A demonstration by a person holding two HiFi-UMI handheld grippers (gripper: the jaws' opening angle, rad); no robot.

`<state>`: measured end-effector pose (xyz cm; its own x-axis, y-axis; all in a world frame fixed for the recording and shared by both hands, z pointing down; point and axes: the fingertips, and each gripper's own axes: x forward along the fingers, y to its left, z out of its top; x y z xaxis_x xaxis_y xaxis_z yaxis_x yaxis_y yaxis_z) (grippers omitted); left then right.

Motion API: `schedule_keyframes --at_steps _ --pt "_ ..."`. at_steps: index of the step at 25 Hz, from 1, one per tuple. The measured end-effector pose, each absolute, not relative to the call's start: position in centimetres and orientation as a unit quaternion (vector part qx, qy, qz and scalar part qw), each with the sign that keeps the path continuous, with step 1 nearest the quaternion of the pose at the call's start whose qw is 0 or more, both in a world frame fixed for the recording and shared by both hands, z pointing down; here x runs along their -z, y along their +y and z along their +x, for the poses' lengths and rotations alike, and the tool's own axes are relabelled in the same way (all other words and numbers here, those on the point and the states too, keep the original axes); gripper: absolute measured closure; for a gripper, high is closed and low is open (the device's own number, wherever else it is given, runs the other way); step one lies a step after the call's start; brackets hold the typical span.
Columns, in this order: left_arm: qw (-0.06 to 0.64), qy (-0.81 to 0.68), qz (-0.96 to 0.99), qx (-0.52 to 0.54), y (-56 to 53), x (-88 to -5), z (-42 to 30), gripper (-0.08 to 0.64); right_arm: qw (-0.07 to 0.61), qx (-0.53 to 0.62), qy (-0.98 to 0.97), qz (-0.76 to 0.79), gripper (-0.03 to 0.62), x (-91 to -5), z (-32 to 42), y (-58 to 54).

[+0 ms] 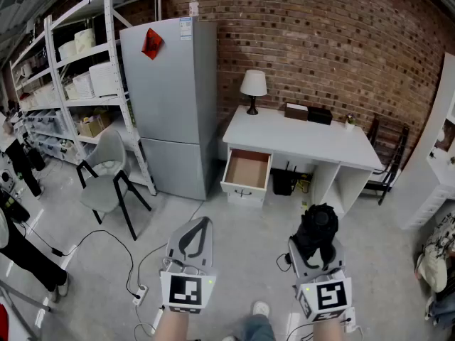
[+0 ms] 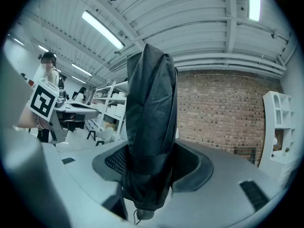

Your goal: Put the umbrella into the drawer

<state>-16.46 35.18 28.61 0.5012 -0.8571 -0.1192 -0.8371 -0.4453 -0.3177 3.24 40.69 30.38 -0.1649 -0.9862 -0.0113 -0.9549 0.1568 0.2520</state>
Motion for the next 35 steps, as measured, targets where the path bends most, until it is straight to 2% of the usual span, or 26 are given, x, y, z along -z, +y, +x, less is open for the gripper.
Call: schedule_keyframes --at_steps 8,14,35 --pt "0.174 0.499 -0.848 0.036 36.9 -28.4 -15.8 0.558 0.090 0.118 -0.748 0.647 0.348 -29.8 4.6 42.7" --pt "0.185 0.497 -0.847 0.033 35.5 -28.0 -13.7 0.558 0.055 0.104 -0.750 0.650 0.348 -28.8 7.0 41.2" --pt "0.175 0.547 -0.818 0.028 16.9 -26.0 -1.5 0.558 0.041 0.109 -0.772 0.624 0.348 -27.4 20.1 21.5"
